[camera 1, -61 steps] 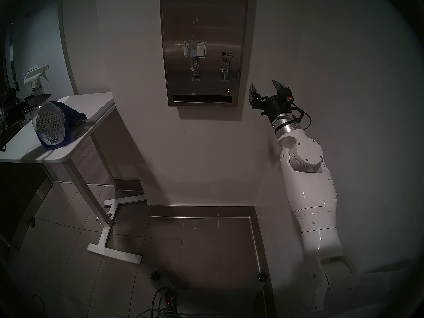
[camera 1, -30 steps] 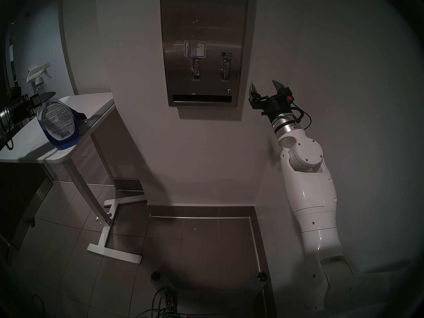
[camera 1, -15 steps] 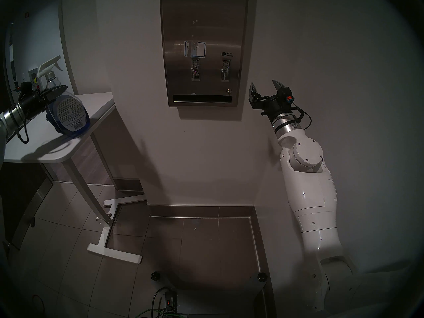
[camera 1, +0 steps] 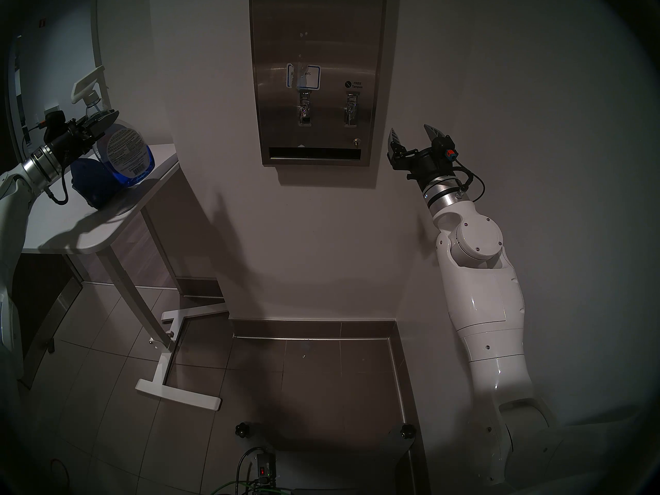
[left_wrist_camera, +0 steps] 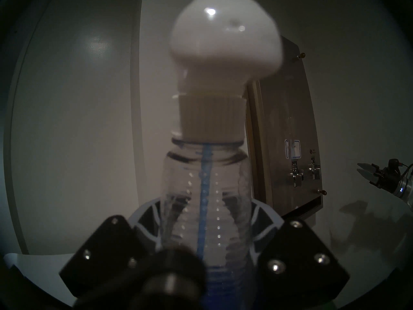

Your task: Pick up the cleaner bottle and spray the cleaner onto the surface

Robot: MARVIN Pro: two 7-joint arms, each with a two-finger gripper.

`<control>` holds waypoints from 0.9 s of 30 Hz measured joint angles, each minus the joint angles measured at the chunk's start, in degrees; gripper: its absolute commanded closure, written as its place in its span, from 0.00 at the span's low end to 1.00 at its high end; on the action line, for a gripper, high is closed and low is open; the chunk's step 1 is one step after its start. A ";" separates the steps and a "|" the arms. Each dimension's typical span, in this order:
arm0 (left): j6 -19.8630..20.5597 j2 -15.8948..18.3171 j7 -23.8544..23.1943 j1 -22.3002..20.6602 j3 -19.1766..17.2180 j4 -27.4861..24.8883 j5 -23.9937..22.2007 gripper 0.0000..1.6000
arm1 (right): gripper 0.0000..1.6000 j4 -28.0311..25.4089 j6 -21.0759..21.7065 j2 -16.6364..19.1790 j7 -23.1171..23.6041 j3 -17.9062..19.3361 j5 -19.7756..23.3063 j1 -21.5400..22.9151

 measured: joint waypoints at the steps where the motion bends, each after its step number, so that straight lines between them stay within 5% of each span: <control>1: -0.08 -0.25 0.34 0.26 -0.12 -0.42 -0.06 1.00 | 0.00 0.00 0.00 0.00 0.00 0.00 0.00 0.00; 27: -1.46 -7.98 13.33 8.93 -4.96 -15.23 -1.68 1.00 | 0.00 0.16 0.00 0.01 0.00 0.00 0.00 0.00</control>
